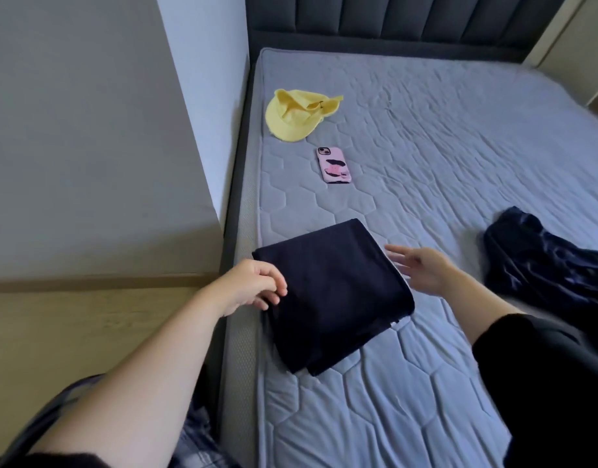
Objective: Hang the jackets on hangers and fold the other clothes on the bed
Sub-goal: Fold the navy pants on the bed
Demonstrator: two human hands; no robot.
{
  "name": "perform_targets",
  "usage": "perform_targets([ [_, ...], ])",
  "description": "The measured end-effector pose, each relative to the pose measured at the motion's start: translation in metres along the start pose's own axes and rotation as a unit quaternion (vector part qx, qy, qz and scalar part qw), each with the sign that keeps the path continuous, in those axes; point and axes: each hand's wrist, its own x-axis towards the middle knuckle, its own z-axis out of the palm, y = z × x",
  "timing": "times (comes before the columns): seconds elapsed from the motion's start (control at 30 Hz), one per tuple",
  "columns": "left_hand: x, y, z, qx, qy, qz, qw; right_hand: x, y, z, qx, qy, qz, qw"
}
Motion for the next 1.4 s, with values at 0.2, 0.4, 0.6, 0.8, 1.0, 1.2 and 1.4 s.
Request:
perform_targets([
  [0.2, 0.017, -0.032, 0.030, 0.126, 0.054, -0.204, 0.969, -0.009, 0.002, 0.026, -0.269, -0.090, 0.071, 0.956],
  [0.4, 0.029, -0.045, 0.052, -0.213, 0.059, -0.153, 0.963, -0.007, 0.021, 0.031, -0.365, 0.009, 0.034, 0.930],
  [0.6, 0.027, -0.038, 0.040, -0.371, 0.043, -0.147, 0.916, -0.017, 0.016, 0.052, -0.258, -0.015, 0.094, 0.961],
  [0.8, 0.002, -0.009, -0.012, -0.398, 0.114, -0.021, 0.910, -0.023, 0.003, 0.114, -0.131, -0.084, 0.028, 0.987],
  [1.0, -0.064, -0.018, -0.103, -0.455, 0.144, 0.064, 0.877, -0.037, -0.018, 0.234, -0.123, -0.166, -0.016, 0.978],
  [1.2, -0.149, -0.062, -0.245, -0.469, 0.262, 0.103, 0.837, -0.042, -0.012, 0.428, -0.148, -0.242, -0.008, 0.959],
  [1.4, -0.236, -0.152, -0.395, -0.503, 0.352, 0.090, 0.785, -0.025, 0.033, 0.637, -0.229, -0.313, 0.033, 0.921],
])
